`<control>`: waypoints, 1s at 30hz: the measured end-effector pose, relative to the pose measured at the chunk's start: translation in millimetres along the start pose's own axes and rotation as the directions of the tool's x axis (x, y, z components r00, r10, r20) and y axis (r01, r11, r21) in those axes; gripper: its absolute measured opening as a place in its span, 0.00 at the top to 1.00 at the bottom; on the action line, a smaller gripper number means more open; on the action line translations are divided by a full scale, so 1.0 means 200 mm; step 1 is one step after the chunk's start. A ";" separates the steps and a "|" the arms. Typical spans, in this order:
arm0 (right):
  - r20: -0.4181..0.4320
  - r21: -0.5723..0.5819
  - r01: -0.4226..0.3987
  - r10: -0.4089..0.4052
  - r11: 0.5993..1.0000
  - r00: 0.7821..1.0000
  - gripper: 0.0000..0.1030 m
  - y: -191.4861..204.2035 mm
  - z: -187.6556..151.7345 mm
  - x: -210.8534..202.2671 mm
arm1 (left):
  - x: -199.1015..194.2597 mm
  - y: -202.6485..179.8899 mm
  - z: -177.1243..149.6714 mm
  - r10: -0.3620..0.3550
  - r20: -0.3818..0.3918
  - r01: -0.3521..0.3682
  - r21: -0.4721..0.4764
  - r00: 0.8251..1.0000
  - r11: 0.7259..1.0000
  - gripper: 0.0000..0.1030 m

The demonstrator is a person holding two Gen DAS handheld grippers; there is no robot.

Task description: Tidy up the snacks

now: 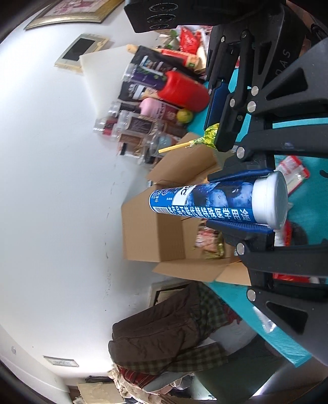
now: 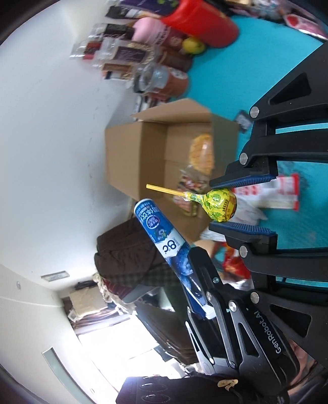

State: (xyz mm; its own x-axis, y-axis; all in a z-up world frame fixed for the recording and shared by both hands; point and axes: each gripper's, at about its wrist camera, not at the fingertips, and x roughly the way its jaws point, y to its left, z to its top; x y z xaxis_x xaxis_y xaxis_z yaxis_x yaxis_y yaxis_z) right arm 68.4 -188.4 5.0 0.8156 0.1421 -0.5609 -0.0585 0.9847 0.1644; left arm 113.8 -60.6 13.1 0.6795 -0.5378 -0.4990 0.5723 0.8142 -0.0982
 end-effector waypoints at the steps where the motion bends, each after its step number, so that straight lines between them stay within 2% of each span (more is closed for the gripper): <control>1: 0.008 -0.004 0.002 -0.002 1.000 1.000 0.75 -0.01 0.03 0.01 | 0.02 0.01 0.02 -0.001 0.006 0.001 -0.005 1.000 1.000 0.73; 9: 0.037 -0.022 0.027 -0.026 0.999 0.999 0.75 -0.11 0.15 0.10 | 0.18 0.04 0.13 -0.003 0.013 0.003 -0.018 1.000 1.000 0.73; 15: 0.030 -0.008 0.037 -0.037 0.999 0.999 0.75 -0.20 0.20 0.22 | 0.35 0.05 0.17 -0.011 -0.028 0.010 -0.017 1.000 1.000 0.73; 30: -0.085 0.058 0.038 -0.033 0.998 0.996 0.75 -0.39 0.12 0.50 | 0.68 0.07 0.10 -0.006 -0.155 0.004 -0.009 0.988 1.000 0.73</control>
State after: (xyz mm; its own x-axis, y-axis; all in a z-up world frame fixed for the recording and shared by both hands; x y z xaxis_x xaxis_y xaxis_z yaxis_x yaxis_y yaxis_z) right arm 168.7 -253.1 -45.5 0.7655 0.1174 -0.6326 0.0063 0.9818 0.1899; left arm 223.1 -125.9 -39.1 0.5971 -0.5021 -0.6257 0.5713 0.8136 -0.1077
